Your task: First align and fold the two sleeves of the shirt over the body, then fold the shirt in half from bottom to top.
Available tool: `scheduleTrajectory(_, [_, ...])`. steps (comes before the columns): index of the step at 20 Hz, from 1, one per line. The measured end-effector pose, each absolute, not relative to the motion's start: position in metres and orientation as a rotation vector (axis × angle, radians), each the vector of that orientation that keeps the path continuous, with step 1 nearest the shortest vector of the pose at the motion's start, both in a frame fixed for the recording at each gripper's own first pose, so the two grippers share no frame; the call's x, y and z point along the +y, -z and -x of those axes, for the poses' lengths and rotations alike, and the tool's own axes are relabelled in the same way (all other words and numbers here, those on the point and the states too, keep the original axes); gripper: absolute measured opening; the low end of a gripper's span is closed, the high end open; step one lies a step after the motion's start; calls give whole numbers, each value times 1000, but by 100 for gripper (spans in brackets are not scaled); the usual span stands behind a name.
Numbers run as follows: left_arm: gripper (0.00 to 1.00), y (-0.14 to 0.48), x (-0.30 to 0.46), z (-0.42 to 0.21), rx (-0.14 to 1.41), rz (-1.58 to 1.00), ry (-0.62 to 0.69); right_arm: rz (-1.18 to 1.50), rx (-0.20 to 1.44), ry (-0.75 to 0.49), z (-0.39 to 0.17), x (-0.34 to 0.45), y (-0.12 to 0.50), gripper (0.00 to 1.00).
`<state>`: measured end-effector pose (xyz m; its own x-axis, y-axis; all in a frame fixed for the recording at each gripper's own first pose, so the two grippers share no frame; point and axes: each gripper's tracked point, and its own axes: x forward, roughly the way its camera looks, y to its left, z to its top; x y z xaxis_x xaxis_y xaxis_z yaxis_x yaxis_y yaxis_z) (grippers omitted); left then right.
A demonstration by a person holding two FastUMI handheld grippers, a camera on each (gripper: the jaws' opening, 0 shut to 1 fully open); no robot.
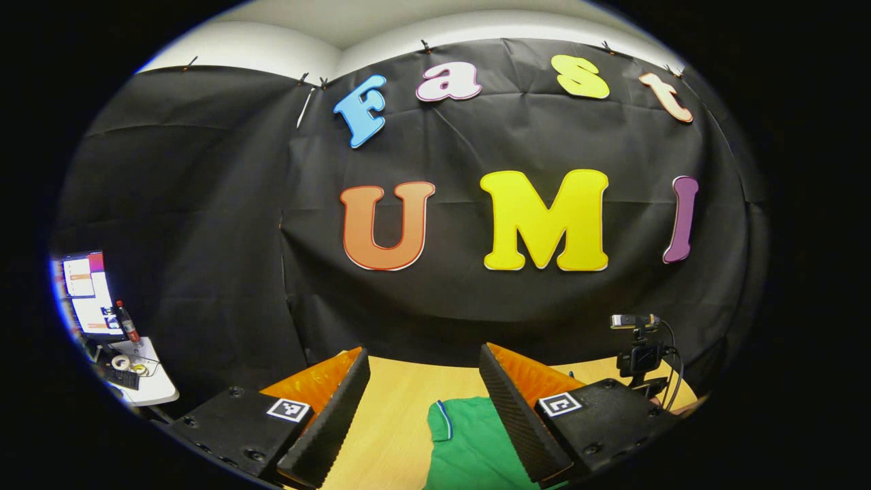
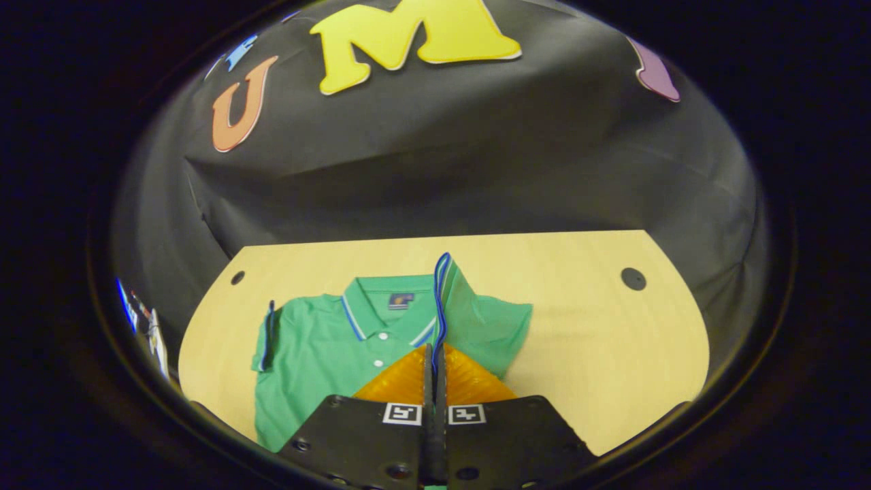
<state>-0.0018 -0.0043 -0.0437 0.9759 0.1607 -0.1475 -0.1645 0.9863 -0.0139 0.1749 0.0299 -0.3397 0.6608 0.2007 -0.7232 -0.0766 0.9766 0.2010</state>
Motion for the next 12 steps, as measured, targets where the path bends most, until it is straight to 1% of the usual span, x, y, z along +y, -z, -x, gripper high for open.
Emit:
scheduleTrajectory(2, [100,45,5,3,146,20,-176,-163,848,-170,-172,47,345,0])
scheduleTrajectory(3, [100,46,8,1,147,13,-179,-169,852,-171,-172,54,345,2])
scheduleTrajectory(4, [100,47,11,0,145,7,-178,-186,852,-189,-169,61,344,10])
scheduleTrajectory(5, [100,48,14,-3,142,5,-177,-190,850,-195,-166,64,341,19])
scheduleTrajectory(8, [100,54,11,-11,146,23,-153,-131,802,-175,-159,55,327,77])
scheduleTrajectory(9, [100,57,9,-13,150,31,-141,-120,789,-166,-153,50,318,89])
scheduleTrajectory(10, [100,62,8,-15,157,34,-130,-109,778,-155,-146,45,310,100])
scheduleTrajectory(12, [100,72,5,-21,176,30,-111,-92,732,-130,-133,36,289,97])
